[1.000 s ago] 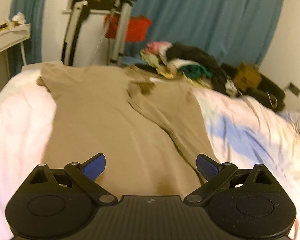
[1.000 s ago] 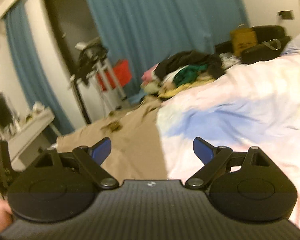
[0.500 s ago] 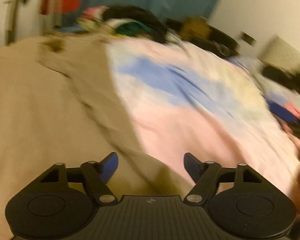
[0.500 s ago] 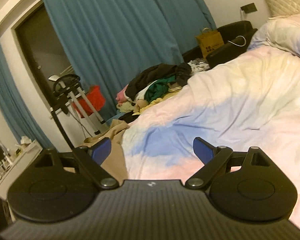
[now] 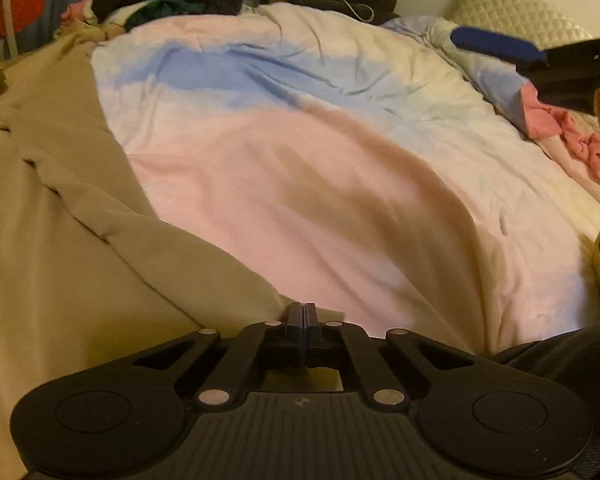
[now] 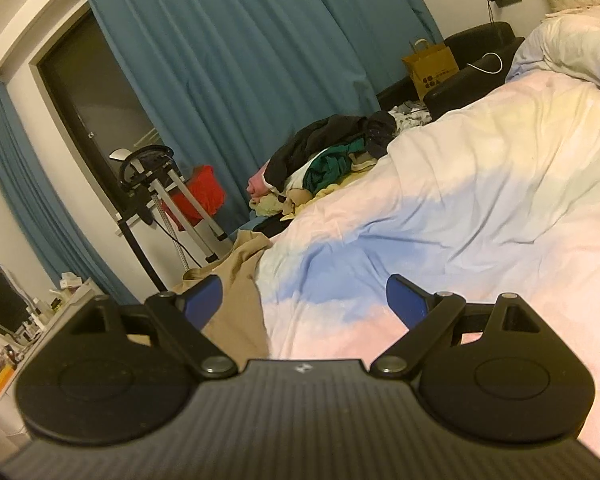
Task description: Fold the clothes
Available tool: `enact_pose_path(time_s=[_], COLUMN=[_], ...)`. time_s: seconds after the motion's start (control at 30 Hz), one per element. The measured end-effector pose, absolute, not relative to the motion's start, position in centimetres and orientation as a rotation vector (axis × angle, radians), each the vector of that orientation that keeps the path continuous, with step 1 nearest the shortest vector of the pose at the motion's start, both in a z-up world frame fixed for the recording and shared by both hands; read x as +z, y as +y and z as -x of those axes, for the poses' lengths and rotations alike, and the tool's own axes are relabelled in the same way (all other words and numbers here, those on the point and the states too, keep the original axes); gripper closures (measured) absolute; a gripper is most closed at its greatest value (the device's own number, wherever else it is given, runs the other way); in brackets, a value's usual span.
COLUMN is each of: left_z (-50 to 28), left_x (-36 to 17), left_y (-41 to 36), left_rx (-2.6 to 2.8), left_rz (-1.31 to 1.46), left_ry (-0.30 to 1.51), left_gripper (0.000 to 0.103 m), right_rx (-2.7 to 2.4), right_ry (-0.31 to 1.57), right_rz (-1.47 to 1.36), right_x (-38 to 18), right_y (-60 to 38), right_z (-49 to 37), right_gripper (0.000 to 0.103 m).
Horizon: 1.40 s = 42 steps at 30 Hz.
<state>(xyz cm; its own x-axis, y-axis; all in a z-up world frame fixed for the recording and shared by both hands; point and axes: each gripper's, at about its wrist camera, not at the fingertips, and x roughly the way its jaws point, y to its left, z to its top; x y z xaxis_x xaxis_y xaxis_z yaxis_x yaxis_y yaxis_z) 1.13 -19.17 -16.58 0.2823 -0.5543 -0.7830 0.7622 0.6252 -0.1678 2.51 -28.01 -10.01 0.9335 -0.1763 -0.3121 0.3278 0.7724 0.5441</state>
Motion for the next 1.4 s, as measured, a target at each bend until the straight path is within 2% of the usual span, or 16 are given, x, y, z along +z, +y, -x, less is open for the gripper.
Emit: enact_pose_path(time_s=[0.23,0.4,0.47,0.53,0.63,0.7,0.77,0.8,0.83,0.93,1.07,1.3,1.4], left_z=[-0.9,-1.1,-1.1,-0.4,1.1,1.8,1.7,1.6,1.4,0.3,-0.3,-0.4,-1.2], left_x=[-11.9,-11.1,-11.9,-12.8,-14.0,-15.1,-16.3,-16.8,-17.2,-16.4,-13.2,-7.4,-7.7], left_y=[-14.3,-12.9,-14.0,-15.5,-18.4,-19.9,-20.4,-20.5,-20.5,-19.1,-15.4,-4.5,-0.3], left_rx=[-0.929,-0.92,-0.959,-1.003,-1.044,-1.027,-0.997,-0.981,-0.968,-0.962,-0.937,-0.845,-0.772], left_rz=[-0.134,-0.126,-0.16,-0.21,-0.364,-0.46,-0.502,-0.517,-0.517,-0.409,-0.25,0.122,0.257], left_ry=[0.878,0.86,0.882,0.887,0.827,0.79,0.789,0.792,0.792,0.787,0.762,0.819,0.94], left_gripper=[0.103,0.101,0.09,0.072,0.053,0.052,0.054,0.059,0.077,0.094,0.096,0.096,0.097], right_rx=[-0.28,-0.26,-0.255,-0.253,-0.264,-0.271,-0.277,-0.28,-0.281,-0.285,-0.296,-0.294,-0.273], right_ry=[0.254,0.248,0.244,0.242,0.251,0.261,0.272,0.277,0.283,0.297,0.298,0.316,0.342], right_rz=[-0.656,-0.644,-0.635,-0.627,-0.621,-0.627,-0.635,-0.635,-0.633,-0.635,-0.643,-0.629,-0.597], right_x=[-10.1,-9.6,-9.5,-9.4,-9.5,-9.8,-10.1,-10.3,-10.4,-10.8,-10.9,-10.9,-11.0], right_y=[-28.0,-27.4,-27.1,-26.9,-27.0,-27.2,-27.4,-27.4,-27.4,-27.5,-27.7,-27.2,-26.1], right_z=[-2.4,-2.4,-2.4,-2.3,-2.4,-2.6,-2.8,-2.9,-3.0,-3.3,-3.3,-3.5,-4.2], right_gripper=[0.013,0.013,0.013,0.013,0.013,0.013,0.013,0.013,0.013,0.013,0.013,0.013,0.013])
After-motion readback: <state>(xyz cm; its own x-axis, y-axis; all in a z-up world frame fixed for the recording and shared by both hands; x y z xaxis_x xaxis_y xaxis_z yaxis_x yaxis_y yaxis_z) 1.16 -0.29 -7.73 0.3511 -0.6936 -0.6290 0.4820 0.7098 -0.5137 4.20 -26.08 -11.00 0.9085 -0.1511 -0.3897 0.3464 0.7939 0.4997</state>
